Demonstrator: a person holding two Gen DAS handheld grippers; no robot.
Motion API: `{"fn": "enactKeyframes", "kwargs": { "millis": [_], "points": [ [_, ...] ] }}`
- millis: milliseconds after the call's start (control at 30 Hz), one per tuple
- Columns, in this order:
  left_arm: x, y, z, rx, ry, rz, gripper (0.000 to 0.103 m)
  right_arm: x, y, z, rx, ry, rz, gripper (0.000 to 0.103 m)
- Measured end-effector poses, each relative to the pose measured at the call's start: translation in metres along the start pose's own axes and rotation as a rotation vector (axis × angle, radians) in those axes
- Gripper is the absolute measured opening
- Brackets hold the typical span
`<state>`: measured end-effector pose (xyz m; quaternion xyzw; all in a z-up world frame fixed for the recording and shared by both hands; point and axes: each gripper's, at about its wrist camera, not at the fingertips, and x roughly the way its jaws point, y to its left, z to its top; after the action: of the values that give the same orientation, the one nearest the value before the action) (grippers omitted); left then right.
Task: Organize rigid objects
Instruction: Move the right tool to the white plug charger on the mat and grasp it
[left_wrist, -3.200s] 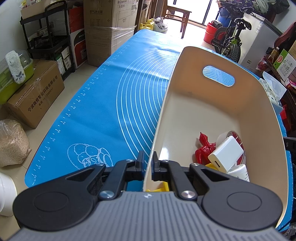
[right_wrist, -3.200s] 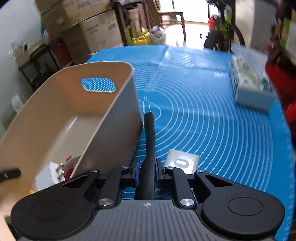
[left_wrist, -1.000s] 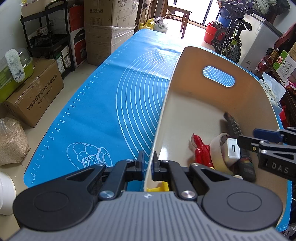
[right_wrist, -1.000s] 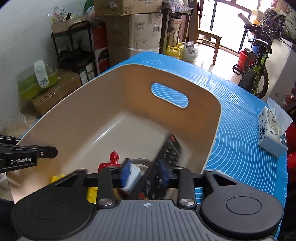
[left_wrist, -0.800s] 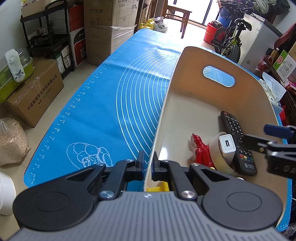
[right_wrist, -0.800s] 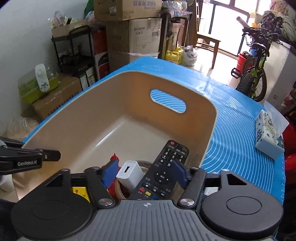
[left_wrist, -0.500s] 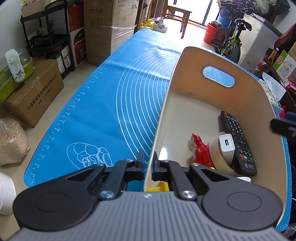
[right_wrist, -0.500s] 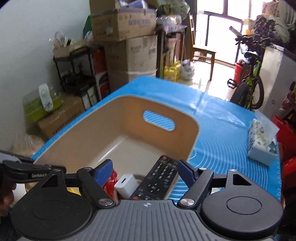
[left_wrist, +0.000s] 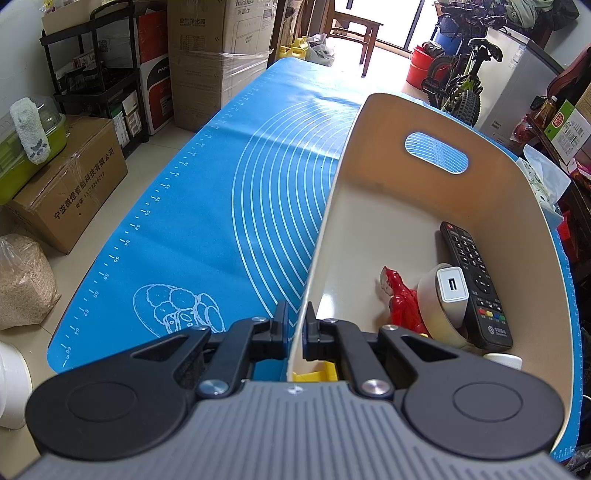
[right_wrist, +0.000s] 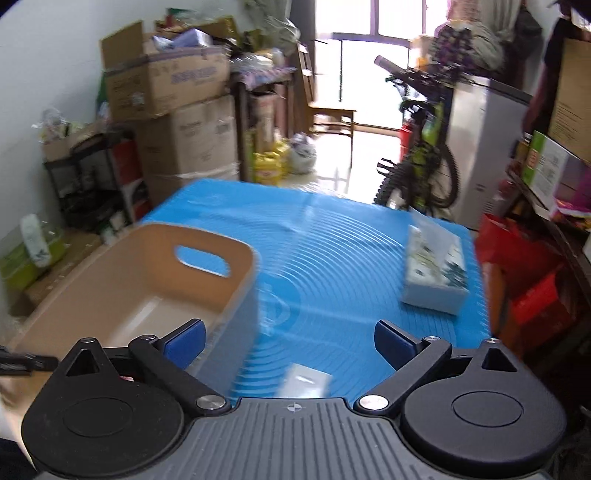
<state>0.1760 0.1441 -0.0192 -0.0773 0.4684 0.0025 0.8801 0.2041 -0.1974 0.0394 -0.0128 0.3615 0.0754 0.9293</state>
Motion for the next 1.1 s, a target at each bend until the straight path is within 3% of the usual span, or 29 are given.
{"fn": "enactKeyframes", "kwargs": {
  "millis": [400, 700, 1100],
  "points": [
    [0.0, 0.0, 0.0, -0.001, 0.0, -0.001, 0.008, 0.051, -0.031, -0.044, 0.075, 0.075, -0.002, 0.098],
    [0.0, 0.001, 0.0, 0.0, 0.0, -0.001, 0.008, 0.086, -0.019, -0.053, 0.043, 0.131, 0.031, 0.098],
    [0.0, 0.001, 0.001, 0.001, 0.0, 0.0, 0.008, 0.12, 0.0, -0.066, 0.073, 0.16, -0.018, 0.094]
  ]
}}
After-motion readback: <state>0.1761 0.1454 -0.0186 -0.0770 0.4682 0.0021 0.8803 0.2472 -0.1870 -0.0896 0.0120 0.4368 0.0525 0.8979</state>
